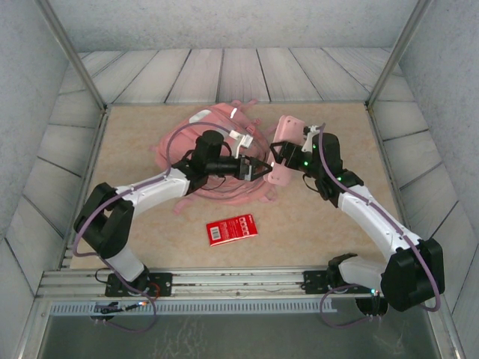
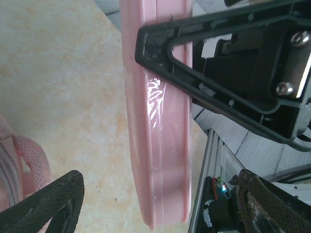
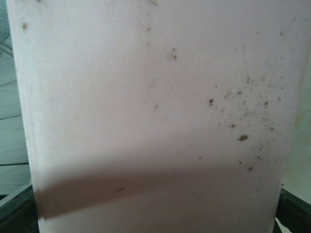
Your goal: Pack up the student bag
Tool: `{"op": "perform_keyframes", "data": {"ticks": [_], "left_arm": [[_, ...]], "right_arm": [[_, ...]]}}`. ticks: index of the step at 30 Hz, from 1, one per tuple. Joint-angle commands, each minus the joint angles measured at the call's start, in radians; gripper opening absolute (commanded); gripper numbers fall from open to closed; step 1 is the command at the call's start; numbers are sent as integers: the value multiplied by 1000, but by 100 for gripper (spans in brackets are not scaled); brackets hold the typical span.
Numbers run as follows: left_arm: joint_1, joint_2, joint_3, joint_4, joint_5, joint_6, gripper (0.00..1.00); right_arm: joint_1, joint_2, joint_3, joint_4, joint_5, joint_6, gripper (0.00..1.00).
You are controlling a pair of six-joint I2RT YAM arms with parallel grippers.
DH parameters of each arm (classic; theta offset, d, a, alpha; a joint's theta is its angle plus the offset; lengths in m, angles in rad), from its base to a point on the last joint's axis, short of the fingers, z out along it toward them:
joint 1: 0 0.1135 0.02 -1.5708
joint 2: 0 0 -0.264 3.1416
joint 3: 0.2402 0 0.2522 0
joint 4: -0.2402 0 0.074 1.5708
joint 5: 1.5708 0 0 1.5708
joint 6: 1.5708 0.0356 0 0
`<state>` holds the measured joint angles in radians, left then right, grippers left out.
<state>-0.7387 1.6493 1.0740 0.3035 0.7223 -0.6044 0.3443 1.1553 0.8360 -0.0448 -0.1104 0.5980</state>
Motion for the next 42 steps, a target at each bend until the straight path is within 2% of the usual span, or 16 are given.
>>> {"op": "perform_keyframes", "data": {"ticks": [1, 4, 8, 11, 23, 31, 33, 42], "left_arm": [[-24, 21, 44, -47, 1, 44, 82], [-35, 37, 68, -88, -31, 58, 77], [-37, 68, 100, -92, -65, 19, 63], [-36, 77, 112, -83, -75, 6, 57], [-22, 84, 129, -53, -60, -43, 39], [-11, 92, 128, -7, -35, -81, 26], [-8, 95, 128, -7, -35, -82, 24], [29, 88, 126, 19, -9, -118, 23]], "right_arm": [[5, -4, 40, 33, -17, 2, 82], [6, -5, 52, 33, -29, 6, 82], [8, -4, 51, 37, -43, 12, 82], [7, -1, 44, 30, -41, 12, 83], [9, -1, 88, -76, -44, -12, 94], [8, 2, 109, -80, -55, -8, 95], [8, 3, 115, -93, -64, -14, 99], [7, 20, 192, -292, -106, -95, 100]]}}
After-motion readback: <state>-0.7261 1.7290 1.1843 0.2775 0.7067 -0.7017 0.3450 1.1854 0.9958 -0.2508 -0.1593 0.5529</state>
